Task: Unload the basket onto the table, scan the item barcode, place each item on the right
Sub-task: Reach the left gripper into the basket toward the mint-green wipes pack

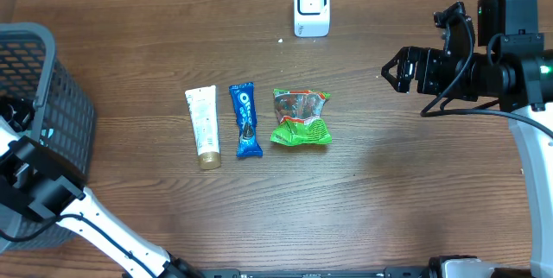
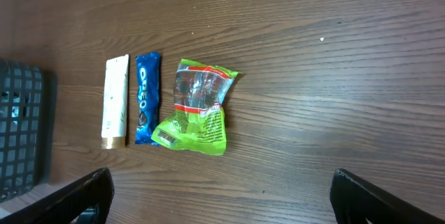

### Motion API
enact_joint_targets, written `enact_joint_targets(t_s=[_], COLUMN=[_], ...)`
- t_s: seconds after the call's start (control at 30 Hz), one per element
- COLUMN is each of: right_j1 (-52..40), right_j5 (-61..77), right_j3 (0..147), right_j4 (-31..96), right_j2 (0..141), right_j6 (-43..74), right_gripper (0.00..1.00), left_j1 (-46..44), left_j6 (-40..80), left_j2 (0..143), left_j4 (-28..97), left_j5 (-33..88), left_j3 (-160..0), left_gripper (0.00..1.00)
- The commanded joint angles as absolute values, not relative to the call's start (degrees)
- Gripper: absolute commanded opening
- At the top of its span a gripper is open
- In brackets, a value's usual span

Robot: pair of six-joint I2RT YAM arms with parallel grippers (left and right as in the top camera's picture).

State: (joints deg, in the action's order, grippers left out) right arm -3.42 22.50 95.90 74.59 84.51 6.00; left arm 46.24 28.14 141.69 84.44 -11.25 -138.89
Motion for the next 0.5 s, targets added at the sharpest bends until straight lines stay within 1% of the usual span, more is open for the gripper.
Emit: enact_joint_targets(t_s=[0.0, 0.13, 0.27, 0.33, 0.47], right_j1=[-3.6, -3.6, -3.6, -3.6, -3.6], right_j5=[22.6, 22.6, 22.6, 22.6, 22.6], right_j3=[97.1, 97.1, 97.1, 97.1, 97.1], right_j4=[74.3, 74.3, 74.3, 74.3, 74.3], right_j2=[84.4, 84.4, 84.7, 84.9, 84.9], right_j6=[6.0, 6.0, 6.0, 6.0, 6.0], right_gripper=[1.0, 1.0, 1.0, 1.0, 1.0], left_j1=[47.1, 47.1, 47.1, 47.2, 47.3], left_j6=[27.2, 27.5, 27.9, 27.9, 27.6], left_j2=[144.0, 144.0, 143.9, 143.9, 143.9], left_j4=[83.8, 83.3, 84.4, 84.8, 85.4], left_j5=[-12.7, -12.4, -9.4, -7.2, -6.9], left_j3=[-138.8, -138.7, -138.7, -138.7, -138.7], left_gripper=[0.95, 0.94, 0.88, 0.87, 0.87])
